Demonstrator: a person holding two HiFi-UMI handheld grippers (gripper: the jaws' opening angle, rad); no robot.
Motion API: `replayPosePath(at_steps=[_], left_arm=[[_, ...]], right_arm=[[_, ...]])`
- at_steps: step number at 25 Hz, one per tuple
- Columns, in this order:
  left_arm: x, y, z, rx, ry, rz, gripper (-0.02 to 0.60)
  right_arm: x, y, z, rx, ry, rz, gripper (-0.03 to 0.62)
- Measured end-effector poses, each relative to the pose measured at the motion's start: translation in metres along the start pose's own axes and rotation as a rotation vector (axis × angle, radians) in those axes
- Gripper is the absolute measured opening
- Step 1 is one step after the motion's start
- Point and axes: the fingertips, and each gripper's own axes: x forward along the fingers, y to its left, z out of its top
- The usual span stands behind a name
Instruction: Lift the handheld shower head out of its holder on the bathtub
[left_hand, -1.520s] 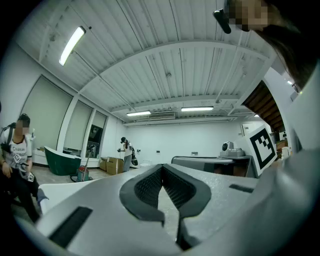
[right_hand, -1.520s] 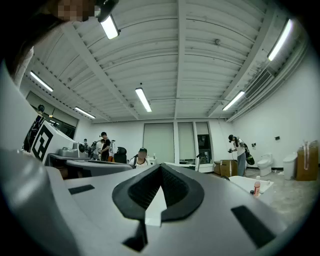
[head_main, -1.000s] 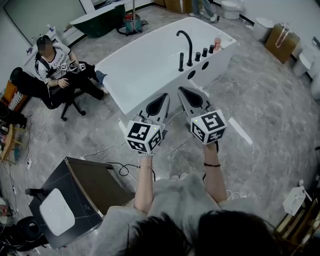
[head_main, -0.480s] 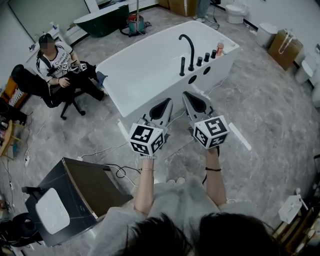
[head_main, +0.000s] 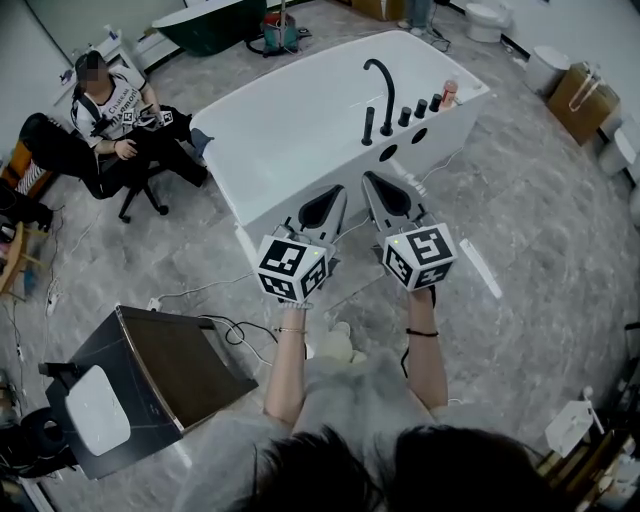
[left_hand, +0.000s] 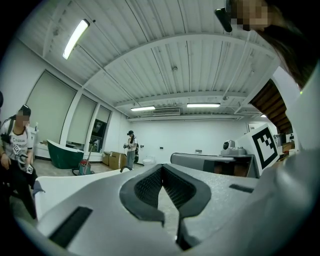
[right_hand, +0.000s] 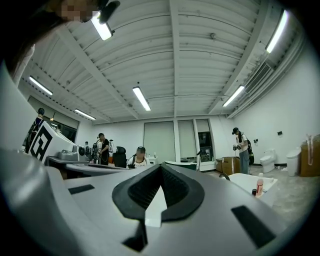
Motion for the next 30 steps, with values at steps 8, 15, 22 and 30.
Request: replayPosePath(at_steps=[8,15,22,30], left_arm=[[0.046,0.033,-0.006,0.004,0.023,-0.024,0.005],[0.086,0.061,-0.005,-0.003,0.029,-0.062,0.005],[0.120,0.091,-0.004,0.003,0.036,-0.090,0.005],[0.151,0.113,-0.009,0.009,0.052,-0.102,0.005]], right_arm=[[0.040,-0.041,-0.007,0.008,-0.002,-0.035,0.000],[0.074,-0.071,-0.009,-0.001,0.007,-0.060,0.000],[0.104,-0.102,-0.009,-0.009,0.003,-0.100,0.000],[0.132,-0.128,-0.016,0.003,0.001,-0.114,0.000]])
